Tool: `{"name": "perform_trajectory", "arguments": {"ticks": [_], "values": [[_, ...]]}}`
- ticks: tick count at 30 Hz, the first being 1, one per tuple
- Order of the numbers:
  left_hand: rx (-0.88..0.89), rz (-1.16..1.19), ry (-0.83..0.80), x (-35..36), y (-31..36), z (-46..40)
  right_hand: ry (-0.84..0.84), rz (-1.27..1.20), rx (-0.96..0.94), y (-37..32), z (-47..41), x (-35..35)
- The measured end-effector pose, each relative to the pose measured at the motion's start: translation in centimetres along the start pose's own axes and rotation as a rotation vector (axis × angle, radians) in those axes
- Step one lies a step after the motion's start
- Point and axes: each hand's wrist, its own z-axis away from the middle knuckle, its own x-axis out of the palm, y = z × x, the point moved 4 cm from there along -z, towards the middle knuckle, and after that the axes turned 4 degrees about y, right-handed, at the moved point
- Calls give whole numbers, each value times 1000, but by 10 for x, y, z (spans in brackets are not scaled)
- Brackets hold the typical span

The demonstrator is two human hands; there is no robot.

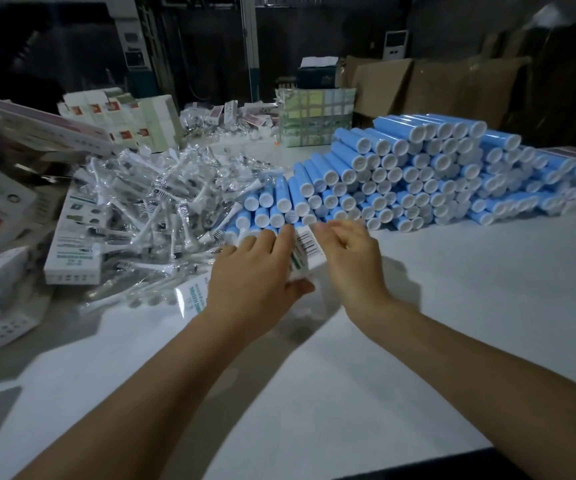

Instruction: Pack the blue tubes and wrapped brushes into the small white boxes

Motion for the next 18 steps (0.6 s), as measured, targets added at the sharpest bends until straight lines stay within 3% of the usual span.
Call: {"name": "perform_trajectory", "arguments": {"ticks": [2,7,18], "values": [[-42,9,11,-2,-7,-2,-69,34,-66,-6,3,1],[-172,33,58,-3,-24,-7,4,33,-210,-13,7,-13],[-110,3,70,-3,-12,-4,-107,-118,-103,-9,12,-2]]}}
